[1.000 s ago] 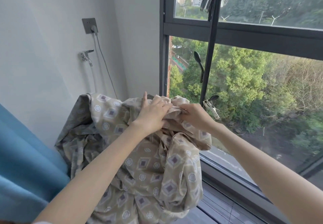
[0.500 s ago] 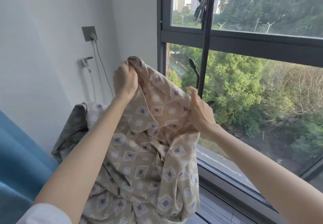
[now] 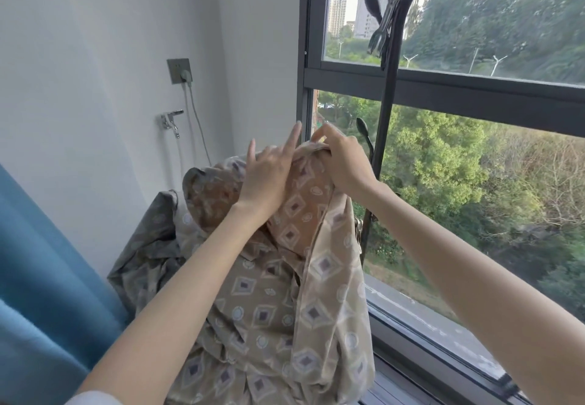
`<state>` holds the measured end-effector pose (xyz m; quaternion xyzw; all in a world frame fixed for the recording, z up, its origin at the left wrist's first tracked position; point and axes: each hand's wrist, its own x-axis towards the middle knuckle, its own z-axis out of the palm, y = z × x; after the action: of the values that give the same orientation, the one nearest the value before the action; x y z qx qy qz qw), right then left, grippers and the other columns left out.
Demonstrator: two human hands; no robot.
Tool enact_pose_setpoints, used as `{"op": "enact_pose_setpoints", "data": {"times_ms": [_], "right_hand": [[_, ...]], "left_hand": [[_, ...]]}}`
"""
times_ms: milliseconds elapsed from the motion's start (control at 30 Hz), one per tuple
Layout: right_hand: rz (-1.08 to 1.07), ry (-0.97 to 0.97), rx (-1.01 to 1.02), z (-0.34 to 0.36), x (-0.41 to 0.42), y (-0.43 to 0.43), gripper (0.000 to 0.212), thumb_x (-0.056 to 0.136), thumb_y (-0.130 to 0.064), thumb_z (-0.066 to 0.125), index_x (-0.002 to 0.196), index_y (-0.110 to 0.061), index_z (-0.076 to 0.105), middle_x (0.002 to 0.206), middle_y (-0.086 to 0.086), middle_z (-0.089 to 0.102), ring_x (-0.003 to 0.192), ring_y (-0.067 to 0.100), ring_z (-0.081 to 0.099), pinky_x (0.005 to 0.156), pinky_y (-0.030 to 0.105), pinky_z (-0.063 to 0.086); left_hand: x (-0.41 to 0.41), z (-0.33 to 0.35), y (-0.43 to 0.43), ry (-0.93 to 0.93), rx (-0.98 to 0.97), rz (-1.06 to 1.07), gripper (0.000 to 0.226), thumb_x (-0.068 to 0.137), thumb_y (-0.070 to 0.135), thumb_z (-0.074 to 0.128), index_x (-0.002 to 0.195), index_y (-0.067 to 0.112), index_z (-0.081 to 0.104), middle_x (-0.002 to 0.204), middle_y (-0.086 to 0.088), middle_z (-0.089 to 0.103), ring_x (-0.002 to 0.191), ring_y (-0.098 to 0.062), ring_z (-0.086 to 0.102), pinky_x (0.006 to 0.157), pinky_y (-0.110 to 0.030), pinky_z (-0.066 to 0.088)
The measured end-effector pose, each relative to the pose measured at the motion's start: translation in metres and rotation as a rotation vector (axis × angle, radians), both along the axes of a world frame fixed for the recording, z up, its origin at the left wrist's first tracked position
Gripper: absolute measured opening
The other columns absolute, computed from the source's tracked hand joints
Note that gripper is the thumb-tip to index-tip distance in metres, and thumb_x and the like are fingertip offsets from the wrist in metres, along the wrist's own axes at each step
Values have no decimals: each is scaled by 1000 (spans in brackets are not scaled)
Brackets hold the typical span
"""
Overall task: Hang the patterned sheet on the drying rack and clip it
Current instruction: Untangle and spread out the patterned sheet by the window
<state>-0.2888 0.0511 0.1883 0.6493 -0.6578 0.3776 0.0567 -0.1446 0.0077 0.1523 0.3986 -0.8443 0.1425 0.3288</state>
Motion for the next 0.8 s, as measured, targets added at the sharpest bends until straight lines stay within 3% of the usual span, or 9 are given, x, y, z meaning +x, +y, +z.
{"op": "enact_pose_setpoints", "data": {"times_ms": [33, 100, 167, 233, 400, 500, 600, 700, 800], "right_hand": [[0, 20, 8, 1, 1, 2, 22, 87, -4, 50, 107, -13, 55, 79, 9, 68, 63, 27, 63, 51, 39, 52], [-13, 86, 61, -2, 1, 6, 16, 91, -11, 50, 107, -11, 54, 83, 7, 65, 62, 25, 57, 45, 30, 42], [-54, 193, 187, -7, 2, 10, 11, 96, -18, 46, 104, -11, 47, 80, 4, 56, 56, 18, 46, 42, 27, 28], [-100, 257, 271, -13, 1, 12, 8, 96, -15, 43, 102, -11, 39, 74, 1, 48, 56, 19, 43, 43, 28, 23], [-155, 356, 313, -17, -8, 19, 21, 91, -6, 45, 111, -8, 43, 89, 8, 53, 68, 26, 48, 49, 29, 29], [-219, 423, 424, -14, -8, 25, 4, 88, -4, 46, 89, -7, 50, 71, 4, 45, 73, 28, 55, 58, 32, 37], [-227, 349, 449, -11, -6, 24, 17, 88, -3, 42, 79, 0, 56, 63, 5, 45, 64, 27, 54, 52, 30, 38], [-186, 128, 242, 1, -5, 15, 25, 91, -4, 37, 81, 2, 59, 71, 14, 60, 62, 30, 60, 50, 31, 44], [-131, 100, -7, 32, -1, 0, 25, 95, -4, 38, 84, 0, 60, 77, 14, 64, 61, 28, 57, 53, 35, 45]], "left_hand": [[1, 4, -2, 64, -17, 19, 71, 90, 0, 53, 149, 19, 18, 103, -6, 66, 101, -24, 60, 113, -46, 21], [2, 13, -5, 123, 1, 31, 44, 94, -1, 42, 135, 16, 45, 88, -7, 68, 86, -26, 62, 102, -40, 35], [3, 21, -8, 194, 93, 34, 35, 96, 3, 35, 126, 13, 52, 92, -10, 68, 85, -29, 61, 76, -36, 41], [4, 24, -18, 264, 202, 76, 35, 97, 4, 31, 125, 11, 52, 99, -12, 66, 88, -30, 61, 64, -32, 36], [20, 24, -49, 404, 411, 252, 32, 96, 10, 31, 122, 10, 51, 114, -18, 62, 103, -37, 58, 79, -41, 44], [36, 24, -63, 467, 494, 323, 31, 95, 11, 31, 119, 11, 51, 118, -19, 59, 107, -39, 55, 83, -42, 43], [48, 20, -68, 406, 531, 317, 36, 95, 11, 32, 129, 14, 44, 123, -19, 56, 110, -38, 53, 88, -44, 43], [50, 19, -62, 205, 430, 232, 70, 89, 9, 52, 147, 19, 13, 137, -17, 38, 122, -37, 40, 98, -51, 37], [41, 28, -49, 95, 262, 59, 101, 81, 23, 70, 148, 33, -5, 151, -9, 16, 139, -30, 17, 111, -59, 15]]}}
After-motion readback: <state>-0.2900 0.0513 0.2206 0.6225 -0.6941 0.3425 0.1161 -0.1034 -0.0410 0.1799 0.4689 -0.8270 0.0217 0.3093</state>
